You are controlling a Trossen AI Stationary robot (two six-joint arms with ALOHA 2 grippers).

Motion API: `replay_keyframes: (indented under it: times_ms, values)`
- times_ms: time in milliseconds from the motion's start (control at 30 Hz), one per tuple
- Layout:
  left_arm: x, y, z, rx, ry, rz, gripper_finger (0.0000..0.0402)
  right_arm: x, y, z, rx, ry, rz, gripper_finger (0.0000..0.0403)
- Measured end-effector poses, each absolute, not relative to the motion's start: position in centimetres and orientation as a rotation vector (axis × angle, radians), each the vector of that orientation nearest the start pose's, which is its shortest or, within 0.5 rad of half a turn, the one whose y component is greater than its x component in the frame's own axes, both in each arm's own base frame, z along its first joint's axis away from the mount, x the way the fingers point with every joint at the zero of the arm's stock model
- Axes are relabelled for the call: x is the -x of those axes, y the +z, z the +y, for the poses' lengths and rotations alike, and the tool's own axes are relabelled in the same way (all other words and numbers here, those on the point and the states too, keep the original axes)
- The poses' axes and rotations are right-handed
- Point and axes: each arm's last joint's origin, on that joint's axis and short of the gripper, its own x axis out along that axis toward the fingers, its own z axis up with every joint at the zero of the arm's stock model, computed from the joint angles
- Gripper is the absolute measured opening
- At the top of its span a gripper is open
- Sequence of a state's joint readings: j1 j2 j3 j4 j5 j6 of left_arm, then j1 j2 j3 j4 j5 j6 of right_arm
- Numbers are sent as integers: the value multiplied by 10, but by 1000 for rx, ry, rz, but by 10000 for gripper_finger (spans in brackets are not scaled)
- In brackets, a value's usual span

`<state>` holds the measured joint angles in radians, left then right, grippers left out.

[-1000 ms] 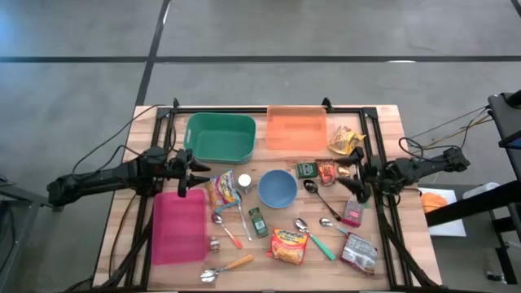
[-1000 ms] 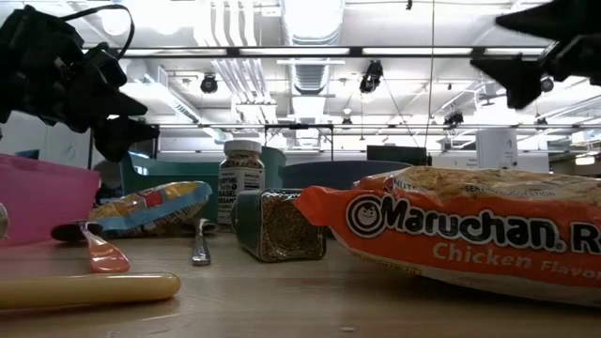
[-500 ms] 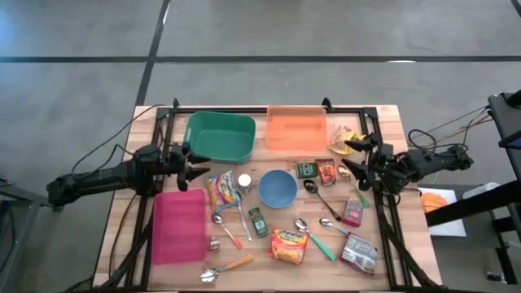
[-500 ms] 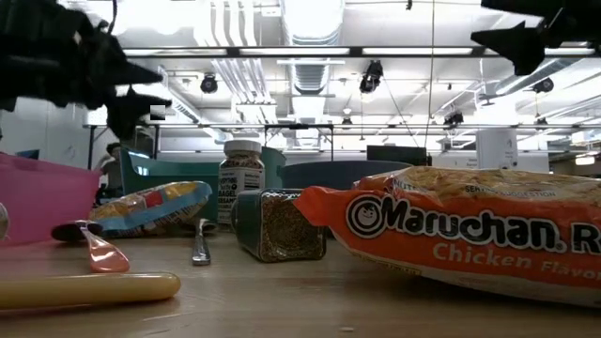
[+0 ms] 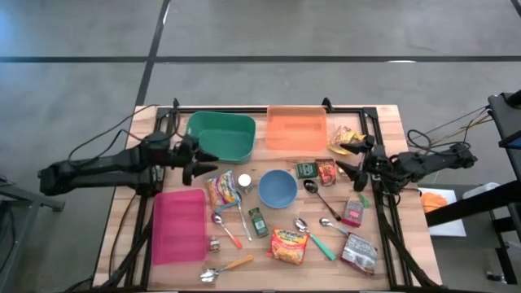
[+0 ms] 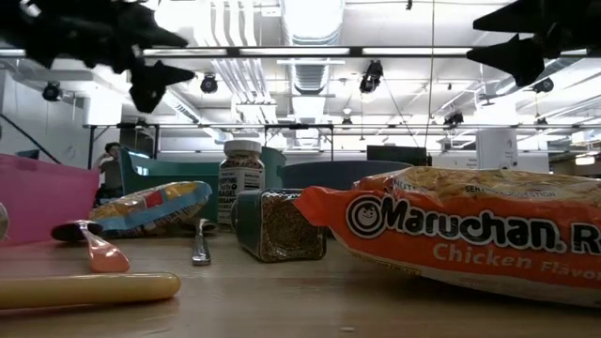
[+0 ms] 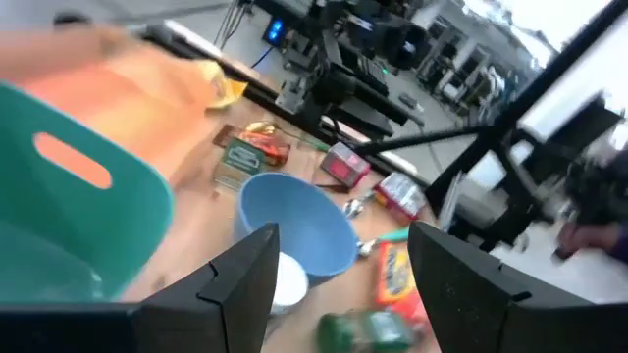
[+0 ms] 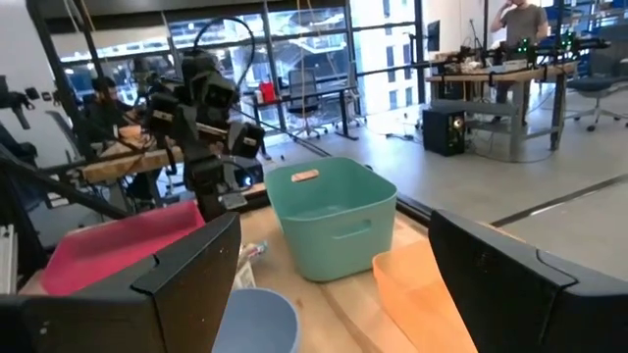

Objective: Pick & Place Food Item
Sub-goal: Put the light blue noodle pack into the green bin

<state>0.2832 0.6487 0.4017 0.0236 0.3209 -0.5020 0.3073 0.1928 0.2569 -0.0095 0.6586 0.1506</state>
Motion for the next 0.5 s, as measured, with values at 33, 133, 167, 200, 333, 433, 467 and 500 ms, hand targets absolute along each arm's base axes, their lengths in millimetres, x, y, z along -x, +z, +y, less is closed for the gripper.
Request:
replay_keyframes:
  times_ms: [33,133,167,200,333,433,467,500]
  values:
    - [-155,245,36,605,31,212,228,-93,235,11,-175,-347,-76,327]
    - [-167,255,40,800,61,210,228,-93,235,11,-174,-347,-74,327]
    - [-170,257,40,876,65,219,228,-93,235,11,-180,-346,-77,327]
    - [-172,258,41,936,64,226,228,-93,235,11,-188,-346,-79,327]
    - [-181,260,44,947,94,238,228,-93,235,11,-204,-346,-82,327]
    - [-186,260,48,982,148,247,228,-92,237,11,-208,-345,-89,327]
    - [-188,260,48,994,148,246,228,-92,238,11,-205,-345,-91,327]
    - [-190,261,47,998,135,253,228,-92,239,10,-198,-345,-92,327]
